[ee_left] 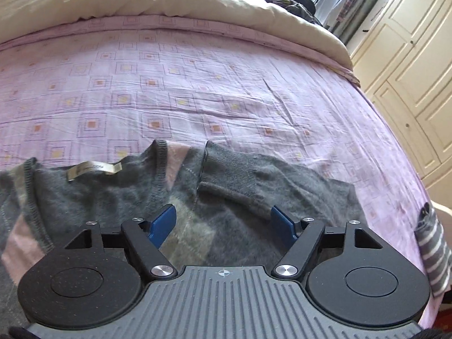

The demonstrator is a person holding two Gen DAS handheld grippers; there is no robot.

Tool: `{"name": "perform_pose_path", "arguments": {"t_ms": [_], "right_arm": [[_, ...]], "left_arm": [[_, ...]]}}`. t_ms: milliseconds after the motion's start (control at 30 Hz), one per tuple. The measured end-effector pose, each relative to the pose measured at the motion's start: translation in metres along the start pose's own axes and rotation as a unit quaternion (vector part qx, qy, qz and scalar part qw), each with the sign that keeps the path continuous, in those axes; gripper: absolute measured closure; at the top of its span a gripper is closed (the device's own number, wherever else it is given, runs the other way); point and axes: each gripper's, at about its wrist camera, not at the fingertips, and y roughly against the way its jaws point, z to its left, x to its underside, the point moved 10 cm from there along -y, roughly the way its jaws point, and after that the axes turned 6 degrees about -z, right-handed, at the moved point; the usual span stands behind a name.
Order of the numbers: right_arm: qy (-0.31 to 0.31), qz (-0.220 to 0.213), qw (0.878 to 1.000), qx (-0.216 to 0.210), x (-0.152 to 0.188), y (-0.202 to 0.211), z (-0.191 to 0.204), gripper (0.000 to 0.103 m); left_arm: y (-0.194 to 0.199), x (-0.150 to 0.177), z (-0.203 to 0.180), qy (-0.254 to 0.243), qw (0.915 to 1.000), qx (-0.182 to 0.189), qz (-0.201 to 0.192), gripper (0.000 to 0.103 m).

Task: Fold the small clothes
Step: 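Grasp the other sleeve cuff with the left tool and lift it, then fold the held sleeve across the sweater body and open the left tool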

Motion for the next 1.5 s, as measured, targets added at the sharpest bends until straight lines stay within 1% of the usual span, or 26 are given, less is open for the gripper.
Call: {"name": "perform_pose_path", "arguments": {"t_ms": [100,200,367,400,433,467,500,533,567,600,700,767,833,1000,1067,1167,1267,1367,1500], "right_arm": [[-0.018,-0.007,1.0,-0.004,0.0,0.002,-0.005,0.024],[-0.026,-0.011,1.0,-0.004,-0.002,0.002,-0.006,0.024],[-0.024,-0.014,1.0,-0.003,-0.002,0.002,-0.006,0.024],[-0.025,-0.014,1.0,-0.003,-0.002,0.002,-0.006,0.024],[-0.025,-0.013,1.0,-0.003,-0.002,0.002,-0.006,0.024],[-0.025,-0.014,1.0,-0.003,-0.002,0.002,-0.006,0.024],[-0.024,-0.014,1.0,-0.002,-0.002,0.003,-0.006,0.024],[-0.025,-0.014,1.0,-0.002,-0.001,0.003,-0.006,0.024],[-0.025,-0.014,1.0,-0.002,-0.001,0.003,-0.006,0.024],[-0.024,-0.014,1.0,-0.002,-0.001,0.003,-0.006,0.024],[-0.024,-0.014,1.0,-0.001,-0.001,0.003,-0.006,0.024],[-0.023,-0.013,1.0,-0.001,-0.002,0.003,-0.006,0.024],[-0.023,-0.012,1.0,-0.002,-0.002,0.003,-0.006,0.024],[-0.016,-0.004,1.0,-0.004,-0.002,0.001,-0.003,0.022],[-0.012,-0.001,1.0,-0.003,-0.001,0.0,-0.001,0.021],[-0.006,0.003,1.0,-0.002,0.0,-0.001,0.0,0.02],[0.001,0.006,1.0,0.0,0.001,-0.001,0.001,0.019],[0.007,0.01,1.0,0.0,0.002,-0.001,0.002,0.017],[0.012,0.012,1.0,0.002,0.003,-0.001,0.002,0.016]], "left_arm": [[-0.025,-0.004,0.0,0.014,0.9998,-0.006,0.014,0.03],[-0.041,-0.004,0.004,0.027,0.9991,-0.014,0.028,0.031],[-0.052,-0.011,0.002,0.026,0.9992,-0.016,0.027,0.032],[-0.054,-0.013,-0.001,0.026,0.9992,-0.015,0.026,0.033],[-0.056,-0.015,-0.003,0.026,0.9993,-0.014,0.022,0.043],[-0.057,-0.017,-0.005,0.026,0.9994,-0.013,0.018,0.049],[-0.059,-0.019,-0.008,0.026,0.9995,-0.013,0.014,0.066],[-0.061,-0.02,-0.01,0.025,0.9996,-0.012,0.01,0.088],[-0.061,-0.02,-0.012,0.022,0.9997,-0.012,0.007,0.093],[-0.059,-0.021,-0.015,0.015,0.9998,-0.013,0.0,0.095],[-0.046,-0.025,-0.028,-0.024,0.9988,-0.028,-0.031,0.096],[-0.03,-0.029,-0.037,-0.045,0.9977,-0.026,-0.045,0.096],[-0.011,-0.037,-0.046,-0.052,0.9964,-0.021,-0.064,0.096],[0.061,-0.058,-0.059,-0.062,0.9911,0.004,-0.118,0.096],[0.089,-0.062,-0.054,-0.061,0.9889,0.005,-0.135,0.096],[0.129,-0.063,-0.036,-0.055,0.9862,0.004,-0.156,0.096],[0.158,-0.056,-0.004,-0.045,0.9843,-0.011,-0.17,0.096],[0.172,-0.044,0.034,-0.033,0.9839,-0.038,-0.172,0.096],[0.185,-0.025,0.092,0.004,0.9834,-0.076,-0.165,0.096]]}}
